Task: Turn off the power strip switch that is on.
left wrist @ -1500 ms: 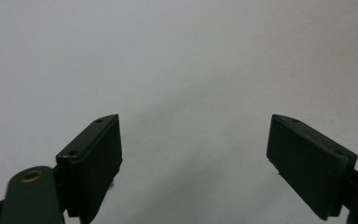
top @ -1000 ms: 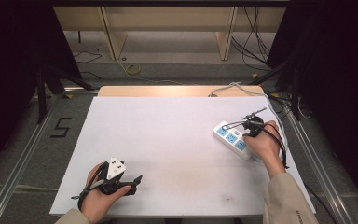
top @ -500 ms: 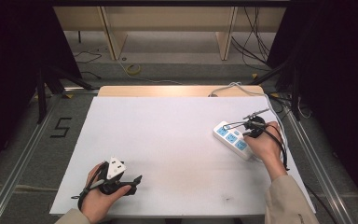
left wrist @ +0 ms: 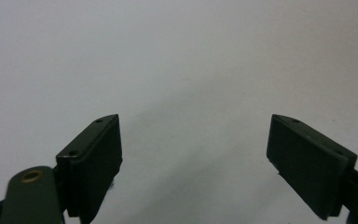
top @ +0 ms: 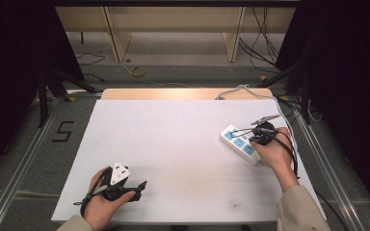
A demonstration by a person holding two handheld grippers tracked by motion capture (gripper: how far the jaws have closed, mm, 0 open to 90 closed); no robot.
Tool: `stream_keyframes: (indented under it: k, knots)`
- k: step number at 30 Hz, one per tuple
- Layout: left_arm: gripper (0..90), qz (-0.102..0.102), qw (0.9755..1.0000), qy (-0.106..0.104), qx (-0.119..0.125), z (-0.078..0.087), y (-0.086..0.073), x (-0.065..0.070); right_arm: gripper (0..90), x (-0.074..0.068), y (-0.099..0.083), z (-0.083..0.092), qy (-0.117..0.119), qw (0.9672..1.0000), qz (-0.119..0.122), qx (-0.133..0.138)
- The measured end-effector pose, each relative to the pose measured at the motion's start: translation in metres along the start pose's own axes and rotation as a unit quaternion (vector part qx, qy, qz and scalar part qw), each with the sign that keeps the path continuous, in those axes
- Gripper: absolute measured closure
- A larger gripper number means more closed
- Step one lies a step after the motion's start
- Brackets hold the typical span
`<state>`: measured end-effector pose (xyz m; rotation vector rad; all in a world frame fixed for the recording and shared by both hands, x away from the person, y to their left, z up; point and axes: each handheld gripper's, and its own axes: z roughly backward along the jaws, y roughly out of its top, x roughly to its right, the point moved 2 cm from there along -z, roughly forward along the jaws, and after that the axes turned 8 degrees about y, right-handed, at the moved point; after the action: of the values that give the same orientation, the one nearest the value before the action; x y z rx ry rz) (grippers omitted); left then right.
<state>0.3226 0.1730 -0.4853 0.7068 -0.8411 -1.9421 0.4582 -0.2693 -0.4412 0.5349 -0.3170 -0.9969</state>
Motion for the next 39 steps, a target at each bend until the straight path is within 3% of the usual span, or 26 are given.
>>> stream_keyframes:
  k: [32, 39]
  knots:
    - [17.7, -0.001, 1.0000, 0.001, 0.000, 0.000, 0.000, 0.000, 71.2, -0.041, -0.005, 0.012, 0.039, 0.9981, 0.038, 0.028]
    - [17.8, -0.001, 1.0000, 0.001, -0.001, 0.000, 0.000, 0.000, 67.8, -0.053, -0.005, 0.012, 0.066, 0.9958, 0.052, 0.037]
